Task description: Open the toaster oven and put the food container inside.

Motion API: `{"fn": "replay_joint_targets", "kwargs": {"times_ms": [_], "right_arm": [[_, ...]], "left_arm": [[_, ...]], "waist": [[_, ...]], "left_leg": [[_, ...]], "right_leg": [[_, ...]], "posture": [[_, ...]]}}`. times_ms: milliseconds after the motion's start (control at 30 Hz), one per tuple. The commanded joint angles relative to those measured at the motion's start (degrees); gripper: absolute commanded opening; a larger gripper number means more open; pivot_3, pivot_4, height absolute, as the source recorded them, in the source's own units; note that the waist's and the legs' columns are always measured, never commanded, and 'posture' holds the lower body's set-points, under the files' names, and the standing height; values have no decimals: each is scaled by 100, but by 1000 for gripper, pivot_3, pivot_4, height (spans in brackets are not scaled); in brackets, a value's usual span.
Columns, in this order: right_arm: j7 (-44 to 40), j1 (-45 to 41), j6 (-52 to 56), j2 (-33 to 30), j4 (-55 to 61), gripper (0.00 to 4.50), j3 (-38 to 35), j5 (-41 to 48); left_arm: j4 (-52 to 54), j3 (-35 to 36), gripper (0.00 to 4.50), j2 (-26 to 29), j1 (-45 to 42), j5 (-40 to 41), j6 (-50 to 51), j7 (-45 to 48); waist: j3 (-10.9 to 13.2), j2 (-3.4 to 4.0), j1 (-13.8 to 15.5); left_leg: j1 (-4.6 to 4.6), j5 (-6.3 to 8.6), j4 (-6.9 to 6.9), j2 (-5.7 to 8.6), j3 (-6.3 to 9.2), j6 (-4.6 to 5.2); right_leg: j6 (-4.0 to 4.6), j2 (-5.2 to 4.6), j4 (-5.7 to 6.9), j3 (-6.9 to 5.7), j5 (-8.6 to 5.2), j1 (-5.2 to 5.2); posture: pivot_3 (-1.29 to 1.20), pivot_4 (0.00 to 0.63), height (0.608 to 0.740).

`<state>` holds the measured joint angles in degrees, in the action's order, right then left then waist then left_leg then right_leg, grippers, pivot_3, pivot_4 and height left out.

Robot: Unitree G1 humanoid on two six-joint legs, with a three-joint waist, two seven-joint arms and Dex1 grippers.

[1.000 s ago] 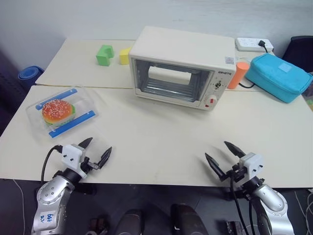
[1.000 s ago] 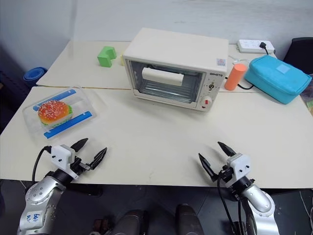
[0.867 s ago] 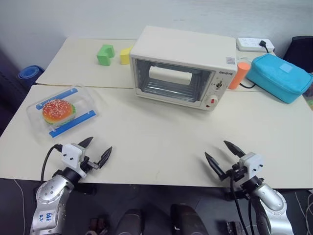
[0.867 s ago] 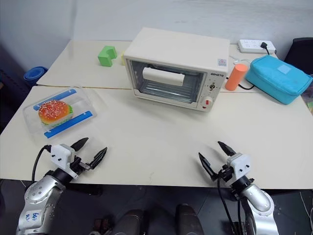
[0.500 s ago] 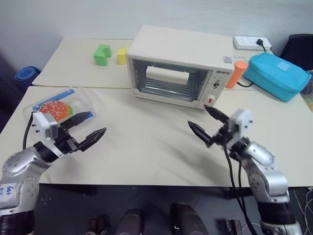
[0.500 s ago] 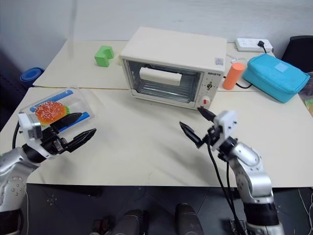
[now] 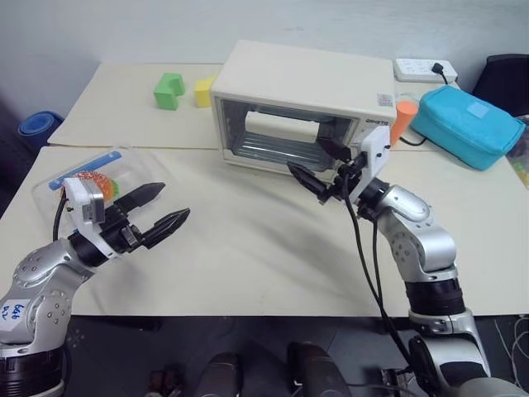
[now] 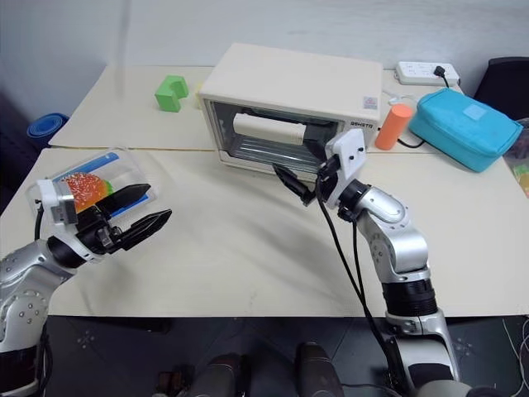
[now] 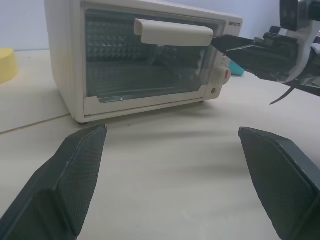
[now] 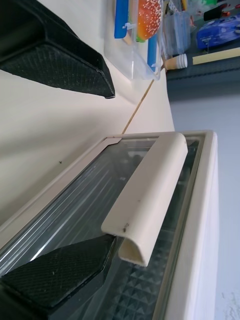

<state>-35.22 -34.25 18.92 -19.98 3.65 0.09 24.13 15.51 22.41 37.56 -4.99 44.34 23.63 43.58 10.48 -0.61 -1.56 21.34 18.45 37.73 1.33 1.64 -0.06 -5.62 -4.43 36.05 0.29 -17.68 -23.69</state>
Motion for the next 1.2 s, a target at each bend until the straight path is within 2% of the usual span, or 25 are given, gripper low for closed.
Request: {"fn": "replay_joint_targets", "kwargs": {"times_ms": [33,167,300,433,633,800,1000,1200], "right_arm": [[-125,-167,-28,45,204,4485,50,35],[-350,-41,102,-36,508,4485,188,83],[-706,487,27,-319,895,4485,361,-17],[-963,926,-268,-524,1013,4500,532,-252],[-1084,1087,-539,-560,910,4500,611,-491],[-1139,1210,-727,-609,852,4500,590,-622],[-1064,1431,-907,-648,888,4500,489,-747],[-1130,2458,-1301,-890,1207,4500,95,-632]], "left_arm": [[9,180,4500,-85,0,-37,-142,-74],[-209,134,4500,-109,-147,-74,-160,-38],[-434,165,4500,-48,-375,-81,-134,-8],[-934,124,3612,41,-864,-152,-151,88],[-2374,-413,1680,7,-2338,-815,-460,266],[-4041,-1008,68,-316,-3765,-1506,-1098,697],[-5032,-1437,27,-615,-4437,-1980,-1701,1398],[-5032,-1686,27,-591,-4263,-2308,-1985,1884]], "waist": [[0,0,-6],[0,0,-7],[0,0,0],[-1,-1,-5],[-1,-2,12],[-1,-3,23],[0,-5,-5],[0,-6,107]], "left_leg": [[-1,0,0,0,-1,0],[-3,-4,0,-2,-1,-6],[-4,-5,0,-3,-1,-8],[-4,-5,2,-2,-1,-7],[-6,-8,12,0,-2,-11],[-4,-8,22,7,-2,-12],[-2,3,23,9,-47,7],[5,8,27,12,-48,15]], "right_leg": [[0,0,-1,1,0,0],[0,3,-1,1,0,-3],[0,3,1,1,0,-4],[0,3,0,1,0,-2],[0,8,10,-2,0,-2],[-1,8,40,-10,0,-3],[-7,10,51,-13,3,-22],[-8,4,47,-12,3,-23]], "posture": [[0,150,740],[0,150,740],[0,150,740],[0,150,740],[0,150,740],[0,150,740],[0,150,740],[0,150,740]]}}
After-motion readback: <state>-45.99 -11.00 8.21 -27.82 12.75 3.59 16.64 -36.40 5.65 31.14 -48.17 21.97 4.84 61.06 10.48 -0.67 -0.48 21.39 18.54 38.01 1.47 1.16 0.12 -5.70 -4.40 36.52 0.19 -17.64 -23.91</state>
